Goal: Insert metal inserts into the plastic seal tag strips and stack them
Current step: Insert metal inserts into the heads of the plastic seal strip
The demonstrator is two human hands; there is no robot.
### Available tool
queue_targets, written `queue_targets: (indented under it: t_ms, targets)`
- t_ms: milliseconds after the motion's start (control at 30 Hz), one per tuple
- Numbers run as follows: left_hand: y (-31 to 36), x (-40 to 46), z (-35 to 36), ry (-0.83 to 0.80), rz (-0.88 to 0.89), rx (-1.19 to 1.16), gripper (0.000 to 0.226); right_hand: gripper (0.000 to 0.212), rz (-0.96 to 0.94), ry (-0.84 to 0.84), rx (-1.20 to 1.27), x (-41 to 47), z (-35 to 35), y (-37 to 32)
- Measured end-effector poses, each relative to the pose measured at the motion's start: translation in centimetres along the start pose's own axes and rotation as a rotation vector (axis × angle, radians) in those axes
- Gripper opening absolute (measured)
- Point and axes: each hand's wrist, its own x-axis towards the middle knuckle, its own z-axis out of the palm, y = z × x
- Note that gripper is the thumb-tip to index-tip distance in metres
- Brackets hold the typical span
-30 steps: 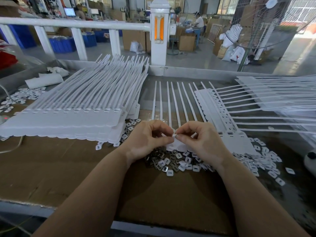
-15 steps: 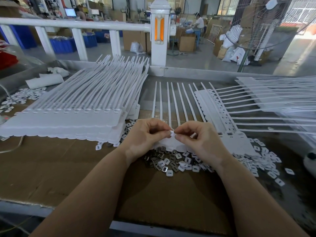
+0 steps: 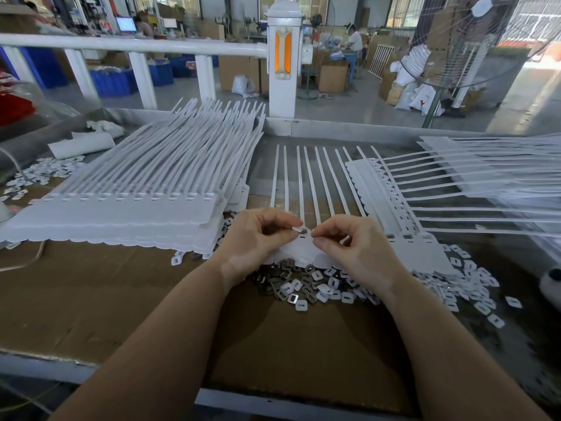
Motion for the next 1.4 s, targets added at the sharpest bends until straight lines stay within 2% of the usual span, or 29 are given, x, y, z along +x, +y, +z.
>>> queue_targets:
  t_ms: [233,433,700,900,1033,1133,1400]
  targets:
    - [-0.3,0.3,-0.2,0.149,-0.067,-0.147,0.017,0.011,0.022,0.003,-0.014,0.0,0.1,0.1]
    - [-0.3,0.7,-0.5,0.244,-0.097,-0.114,0.009,0.01,0.029,0.004,-0.013,0.0,0.2,0.3]
    - [-0.2,1.4,-0.6,0.263,-0.177,-0.115,0.017,0.006,0.037,-0.005,-0.044,0.1,0.2,0.5]
    - [-0.1,1.9,-0.7,0.119,-0.127,0.271,0.025,0.01,0.022,0.016,-0.022,0.1,0.3,0.3]
    - [-0.5,2.2,-0.6,0.101,-0.146,0.341,0.016,0.014,0.023,0.056,0.006,0.1,0.3,0.2]
    - [-0.4,2.3,-0.7,0.095,-0.139,0.355,0.02,0.015,0.034,0.082,0.016,0.2,0.3,0.2]
    - [0.2,3.1,-0.9,-0.072,-0.142,0.57,0.011,0.014,0.034,0.076,0.002,0.2,0.2,0.3]
